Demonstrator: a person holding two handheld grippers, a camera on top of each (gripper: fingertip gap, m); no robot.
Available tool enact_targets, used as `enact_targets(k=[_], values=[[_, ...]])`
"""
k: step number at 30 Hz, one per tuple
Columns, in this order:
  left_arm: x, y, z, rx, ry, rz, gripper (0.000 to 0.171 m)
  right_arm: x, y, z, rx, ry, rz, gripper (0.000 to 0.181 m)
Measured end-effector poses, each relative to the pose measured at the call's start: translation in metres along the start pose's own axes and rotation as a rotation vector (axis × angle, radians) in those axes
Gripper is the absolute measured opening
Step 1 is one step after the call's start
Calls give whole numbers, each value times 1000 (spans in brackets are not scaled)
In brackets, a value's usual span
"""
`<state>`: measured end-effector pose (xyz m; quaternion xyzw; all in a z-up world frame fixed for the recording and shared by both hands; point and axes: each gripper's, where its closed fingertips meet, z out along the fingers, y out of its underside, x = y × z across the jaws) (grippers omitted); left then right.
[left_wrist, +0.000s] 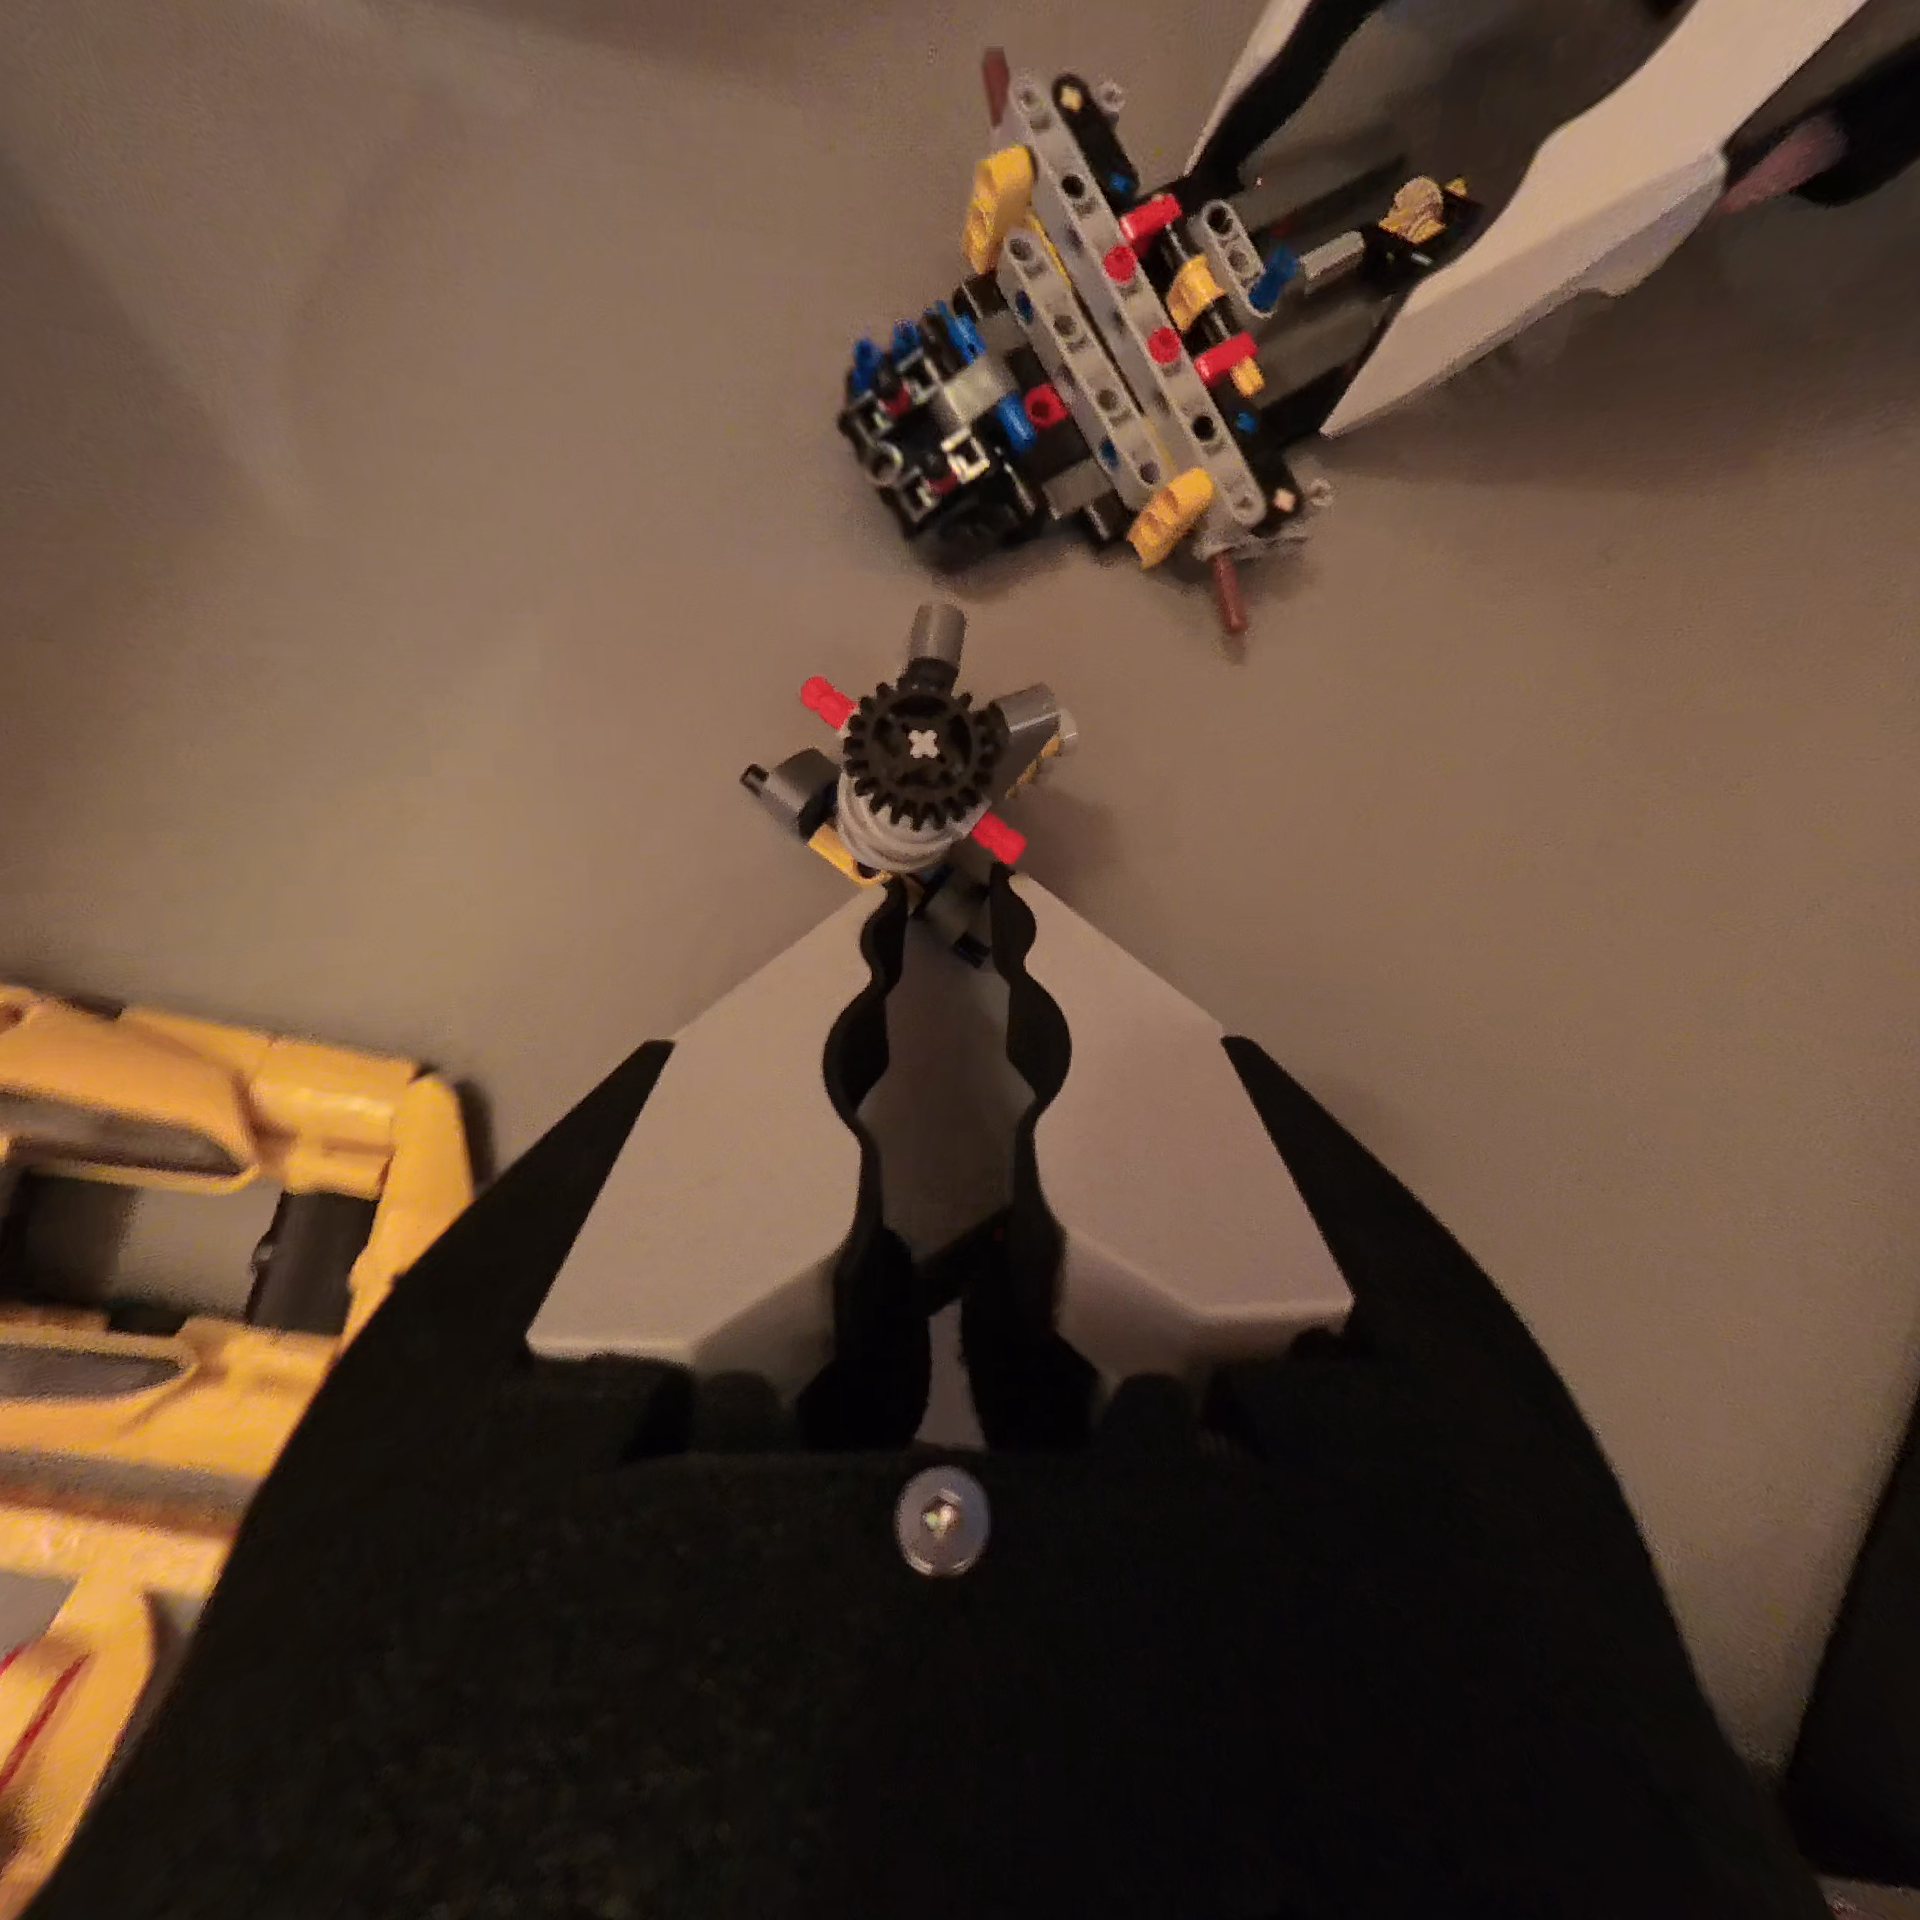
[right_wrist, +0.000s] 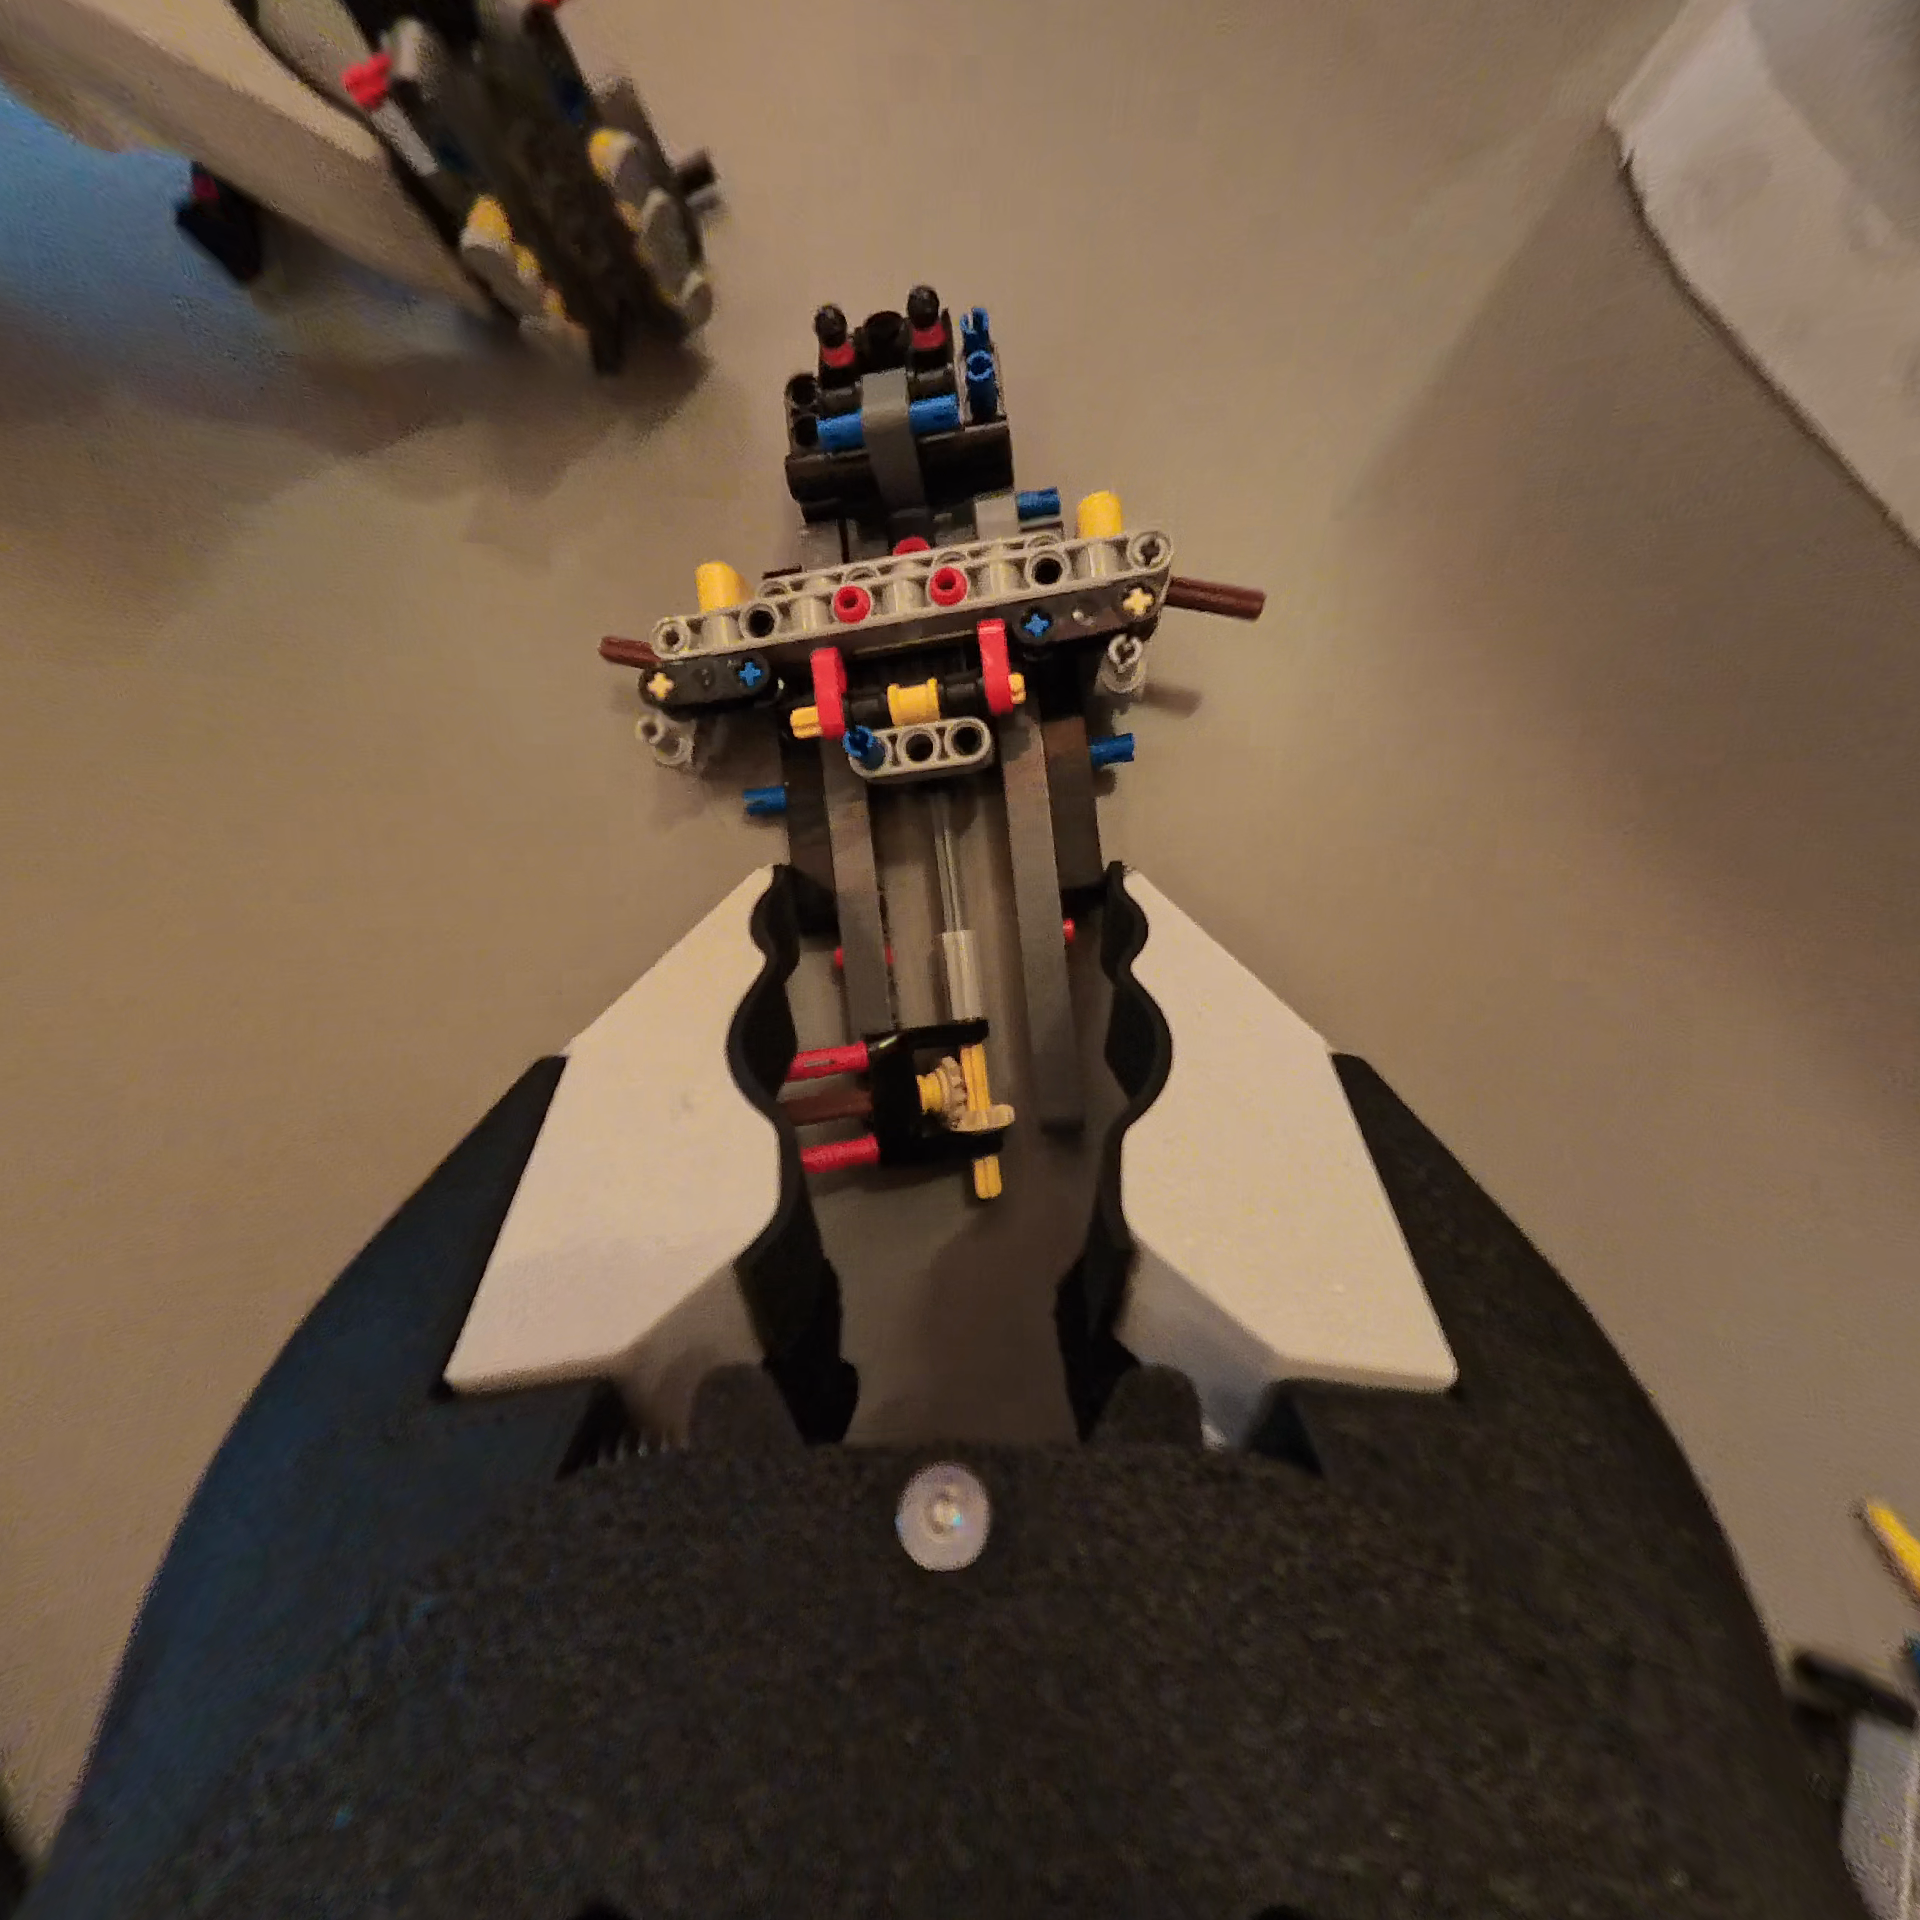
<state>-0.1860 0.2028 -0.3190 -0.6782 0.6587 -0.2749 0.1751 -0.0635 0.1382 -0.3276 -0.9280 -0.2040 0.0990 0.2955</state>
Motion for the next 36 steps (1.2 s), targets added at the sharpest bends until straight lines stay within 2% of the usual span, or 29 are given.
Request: enact_targets(k=[3,4,5,9,13,15,17,18,19,21,23,25,29,31,36], values=[[1,-6,5,-10,-33,15,19,-13,21,-15,-26,-27,-43,57],[-1,-7,4,-10,-50,14,25,-18,27,-18,-28,-38,-69,57],[-1,-7,1,-4,-54,14,33,-24,32,-22,-30,-56,-99,57],[4,-4,-18,22,-53,33,37,-57,54,-35,-69,-181,-282,57],[11,-2,-55,2,-162,226,43,-87,53,-32,-20,-303,-414,58],[30,-28,-77,129,-199,326,42,-93,49,-39,-10,-359,-386,63],[70,-51,-83,261,-84,368,42,-84,35,-59,70,-374,-295,63],[95,-50,-75,250,19,387,42,-75,25,-71,138,-358,-251,60],[113,-40,-61,178,99,406,43,-63,18,-82,204,-332,-202,53],[117,-11,-29,-50,110,427,55,-45,14,-96,266,-308,-105,44],[115,11,-6,-212,114,422,65,-42,23,-95,231,-346,-48,43],[123,16,9,-236,163,413,66,-43,36,-85,155,-352,-57,42],[122,11,25,-226,120,467,64,-63,58,-74,18,-462,-51,34],[123,8,26,-220,118,472,47,-67,66,-68,-31,-474,-49,35],[123,7,27,-215,113,472,43,-60,69,-54,-62,-367,-139,43]])
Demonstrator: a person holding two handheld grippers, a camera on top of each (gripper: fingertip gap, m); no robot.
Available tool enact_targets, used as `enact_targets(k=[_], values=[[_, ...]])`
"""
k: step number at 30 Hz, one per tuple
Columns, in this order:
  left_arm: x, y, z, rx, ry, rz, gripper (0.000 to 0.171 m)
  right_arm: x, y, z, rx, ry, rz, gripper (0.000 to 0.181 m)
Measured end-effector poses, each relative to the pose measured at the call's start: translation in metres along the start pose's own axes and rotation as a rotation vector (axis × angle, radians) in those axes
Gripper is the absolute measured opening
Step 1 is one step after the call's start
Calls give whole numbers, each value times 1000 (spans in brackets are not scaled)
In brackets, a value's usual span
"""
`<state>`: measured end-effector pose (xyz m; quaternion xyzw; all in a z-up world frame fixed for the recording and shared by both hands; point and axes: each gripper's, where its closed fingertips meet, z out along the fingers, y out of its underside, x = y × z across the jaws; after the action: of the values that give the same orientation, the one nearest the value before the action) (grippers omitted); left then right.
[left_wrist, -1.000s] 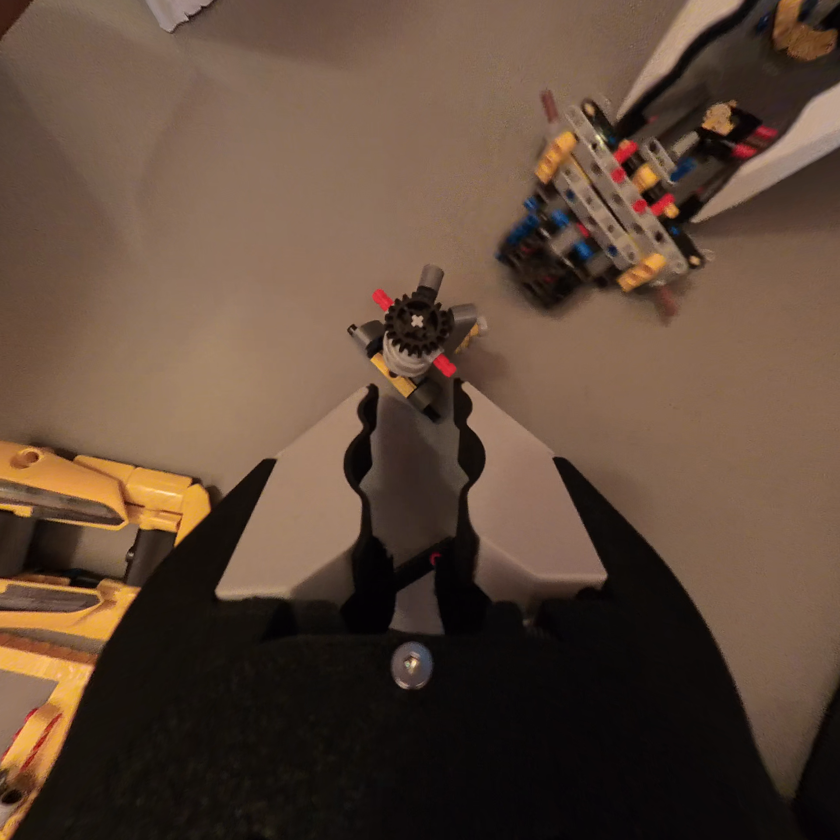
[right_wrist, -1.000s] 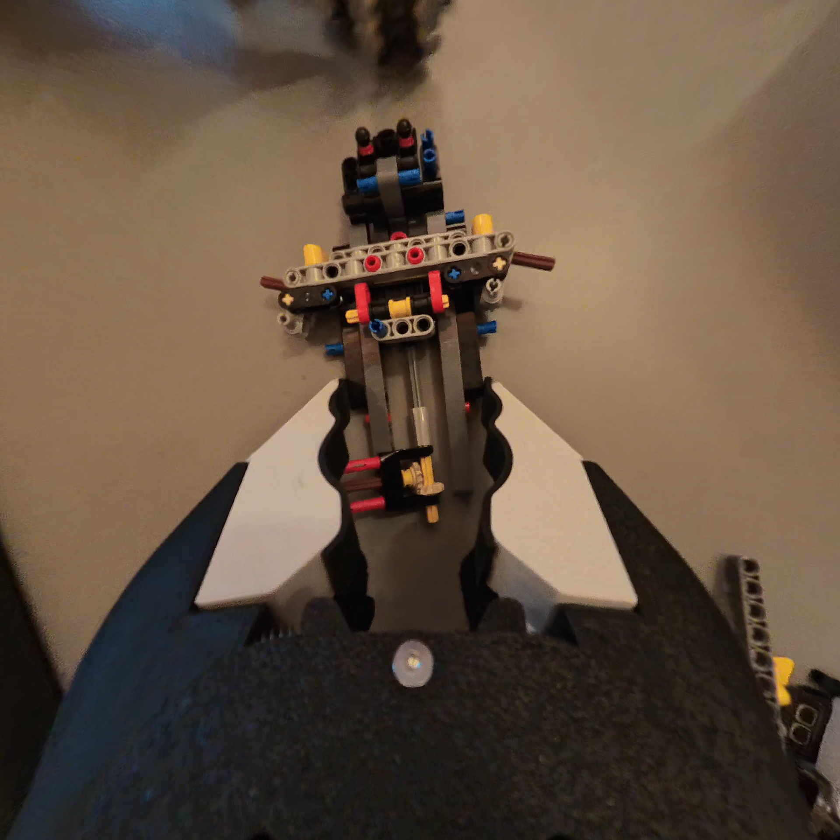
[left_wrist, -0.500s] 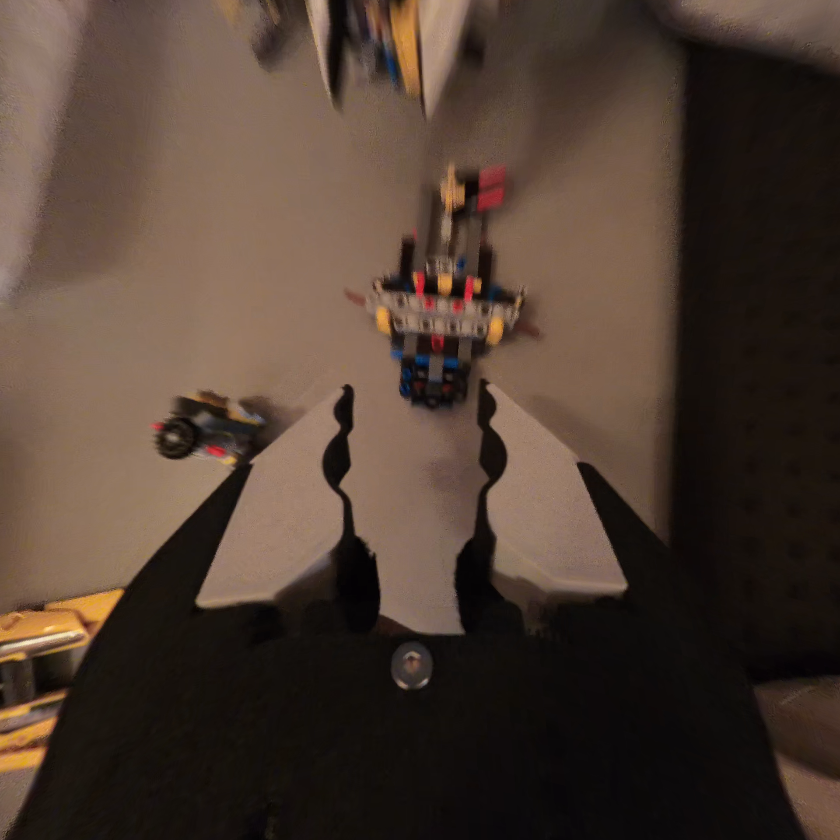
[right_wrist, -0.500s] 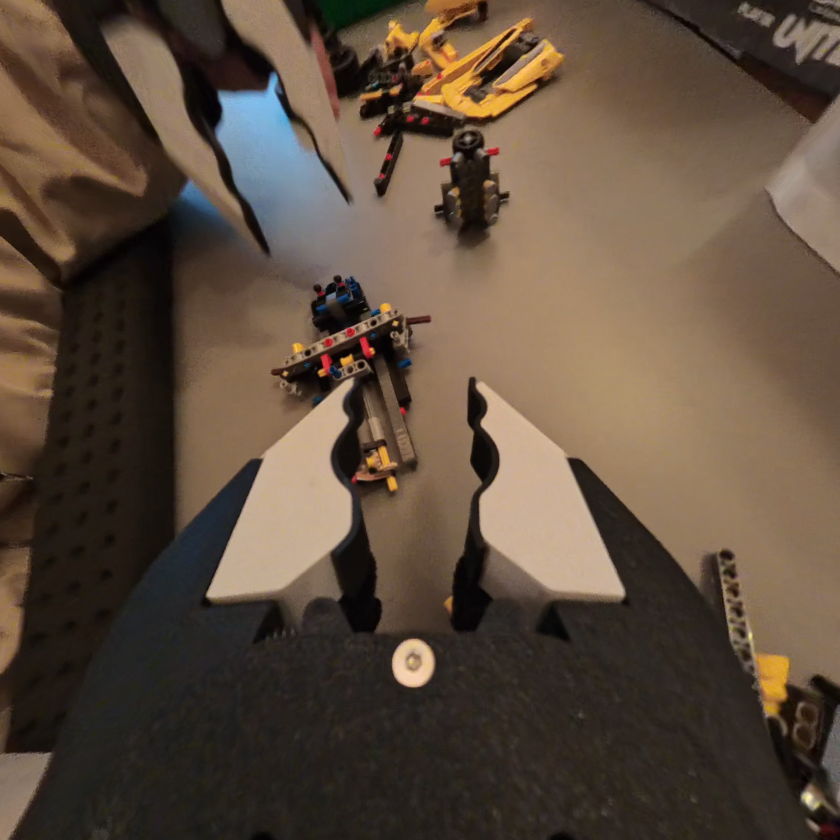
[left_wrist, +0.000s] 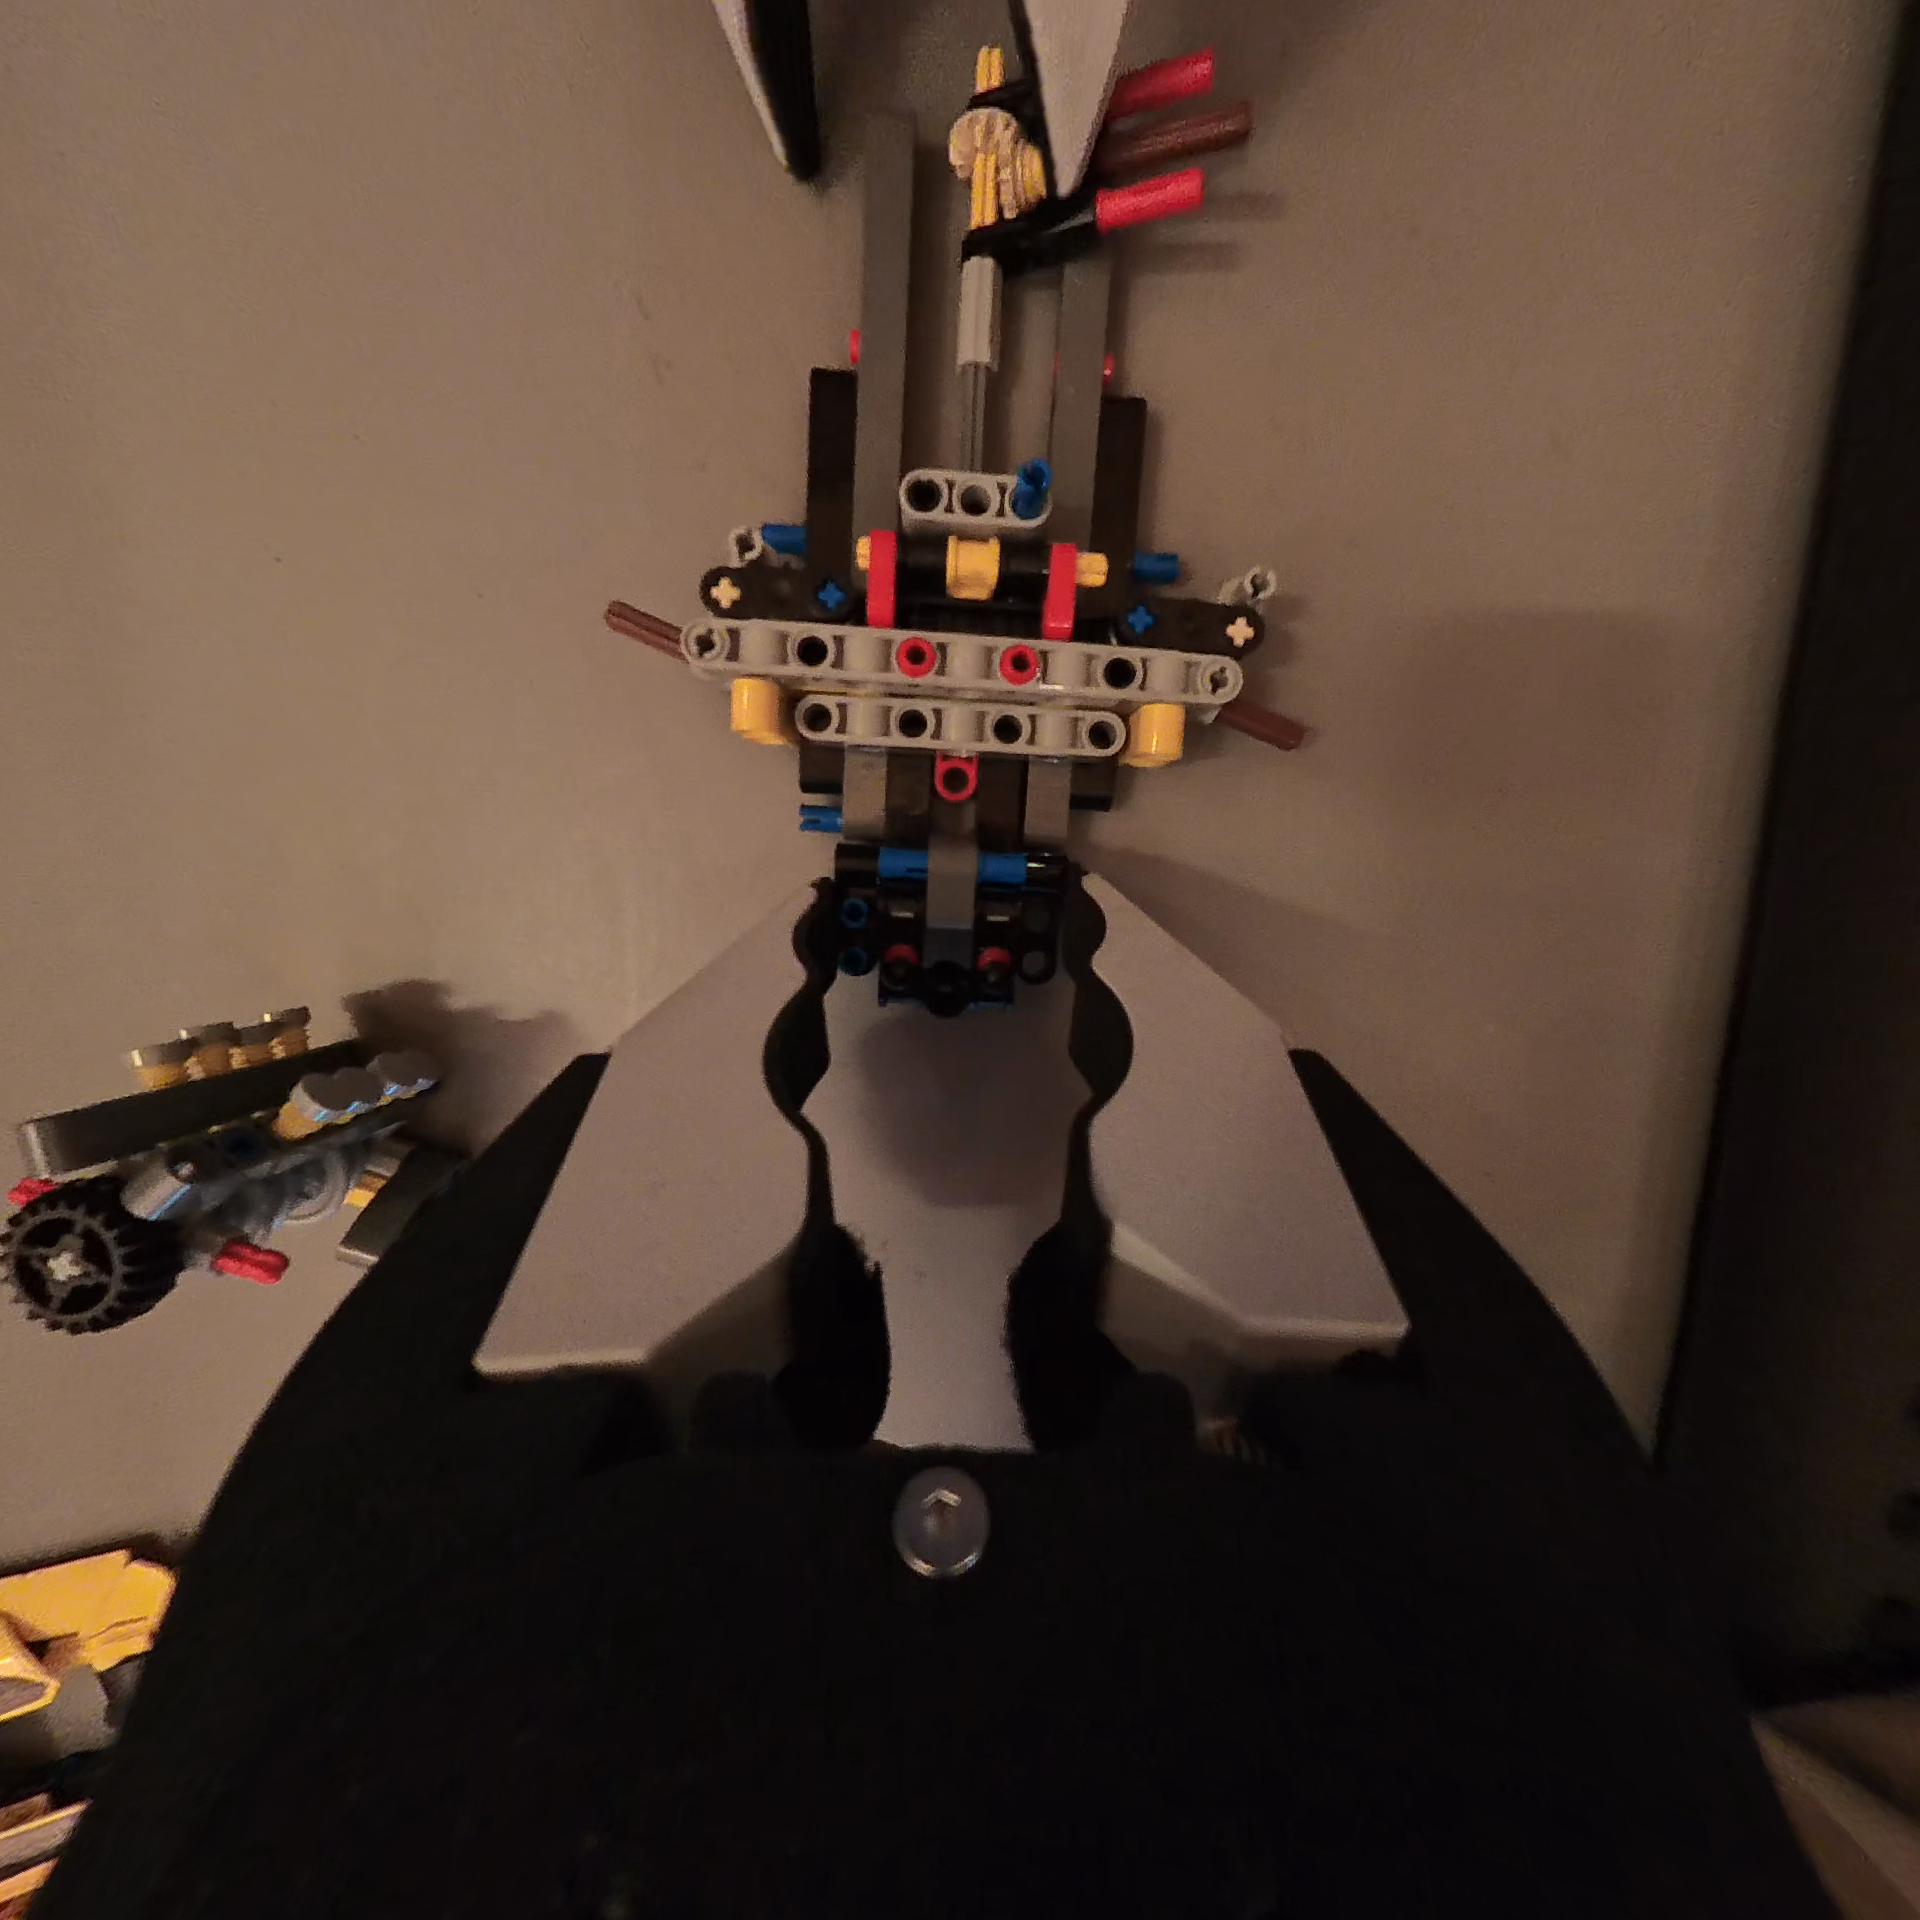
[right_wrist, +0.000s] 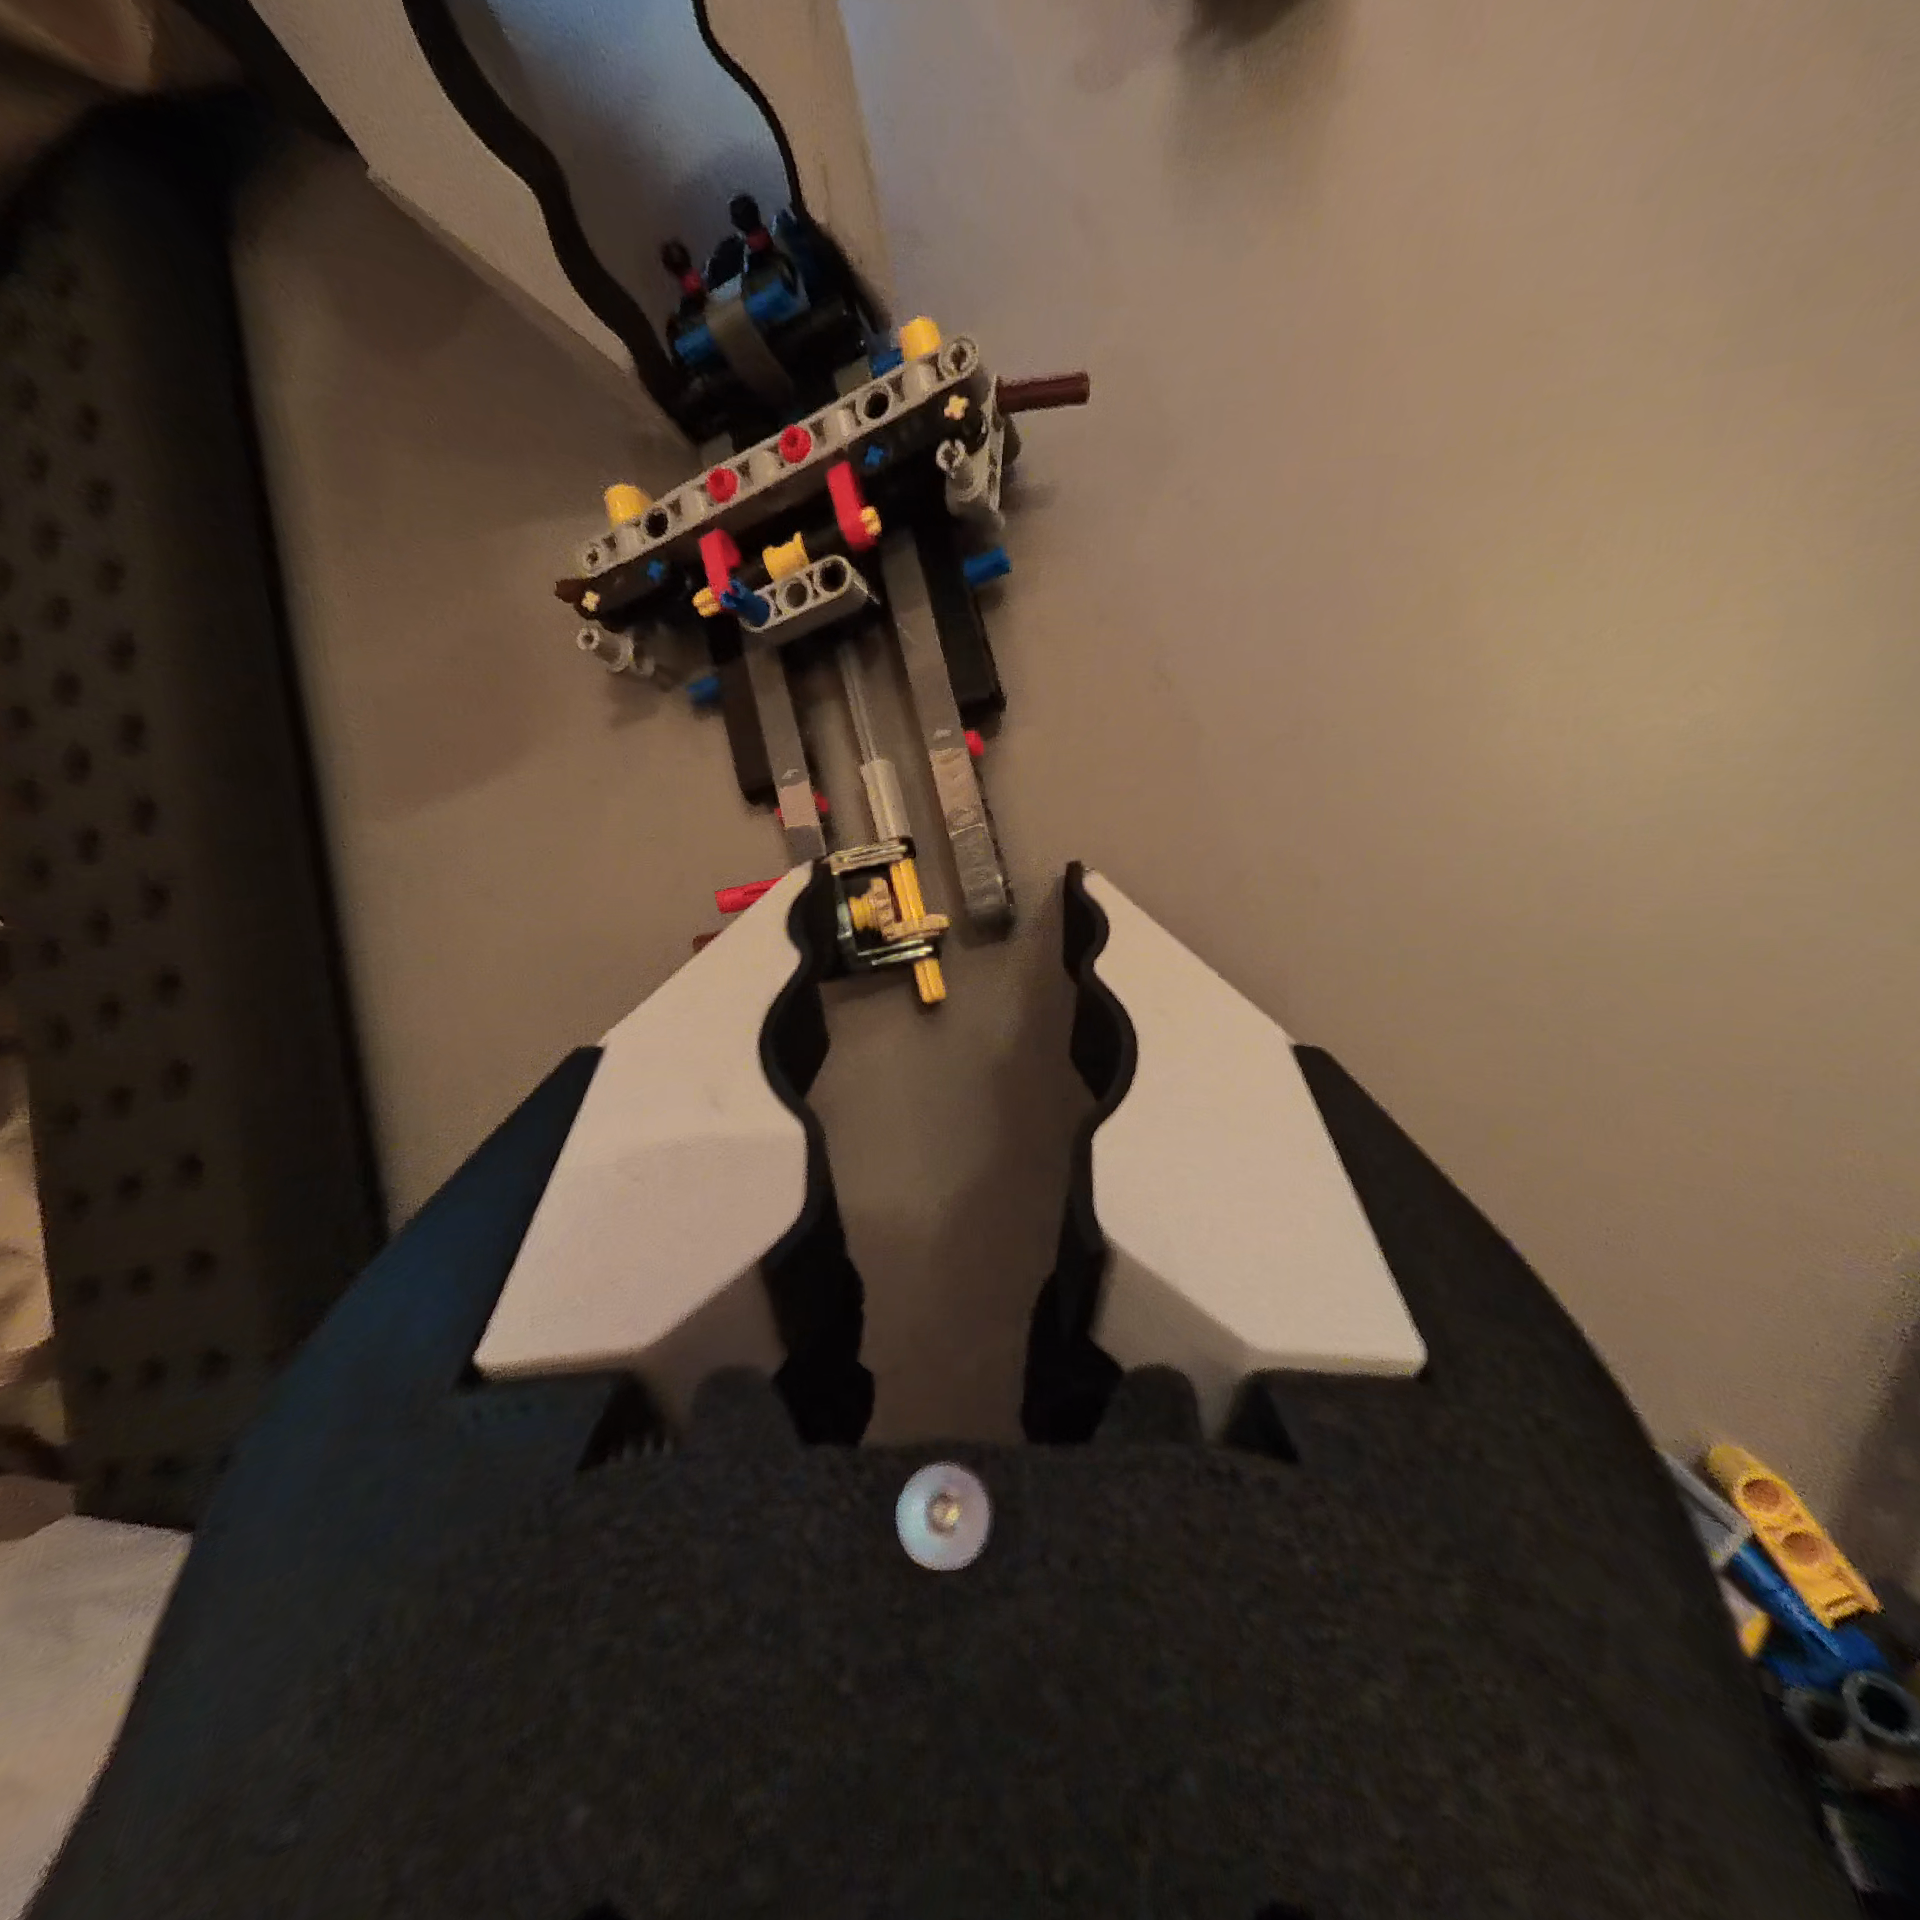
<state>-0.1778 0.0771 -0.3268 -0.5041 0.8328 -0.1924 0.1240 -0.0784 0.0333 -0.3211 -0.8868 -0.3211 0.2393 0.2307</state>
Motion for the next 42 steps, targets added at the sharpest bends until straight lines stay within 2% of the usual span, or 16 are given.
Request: enact_targets(k=[7,12,14,16,18,21,25,29,32,35,37,40,42], values=[[0,-1,1,20,1,-9,43,10,-10,-4,31,107,-51,43],[0,0,0,32,7,-4,43,14,-13,-13,75,111,-47,43],[0,2,0,31,15,8,43,4,-8,-23,93,62,-74,45],[0,5,-3,34,30,10,43,-19,-9,-29,173,-32,-137,54],[-2,9,-5,50,44,-1,43,-30,-10,-24,238,2,-238,54],[-4,11,-6,65,49,3,43,-36,-5,-9,259,112,-338,54],[-3,12,-5,61,37,39,43,-29,-1,5,227,207,-377,49],[-2,11,-6,70,30,70,42,-24,-2,7,223,173,-339,35],[0,10,-6,84,28,98,42,-20,-16,-10,302,175,-265,4],[3,8,-4,80,46,82,42,-14,-11,-11,299,108,-141,6],[3,8,-4,68,47,54,43,-13,-10,-12,292,148,-178,6],[3,8,-4,55,36,43,43,-15,-6,-8,293,192,-243,18],[3,3,-2,67,30,38,44,-11,2,0,238,205,-223,14]])
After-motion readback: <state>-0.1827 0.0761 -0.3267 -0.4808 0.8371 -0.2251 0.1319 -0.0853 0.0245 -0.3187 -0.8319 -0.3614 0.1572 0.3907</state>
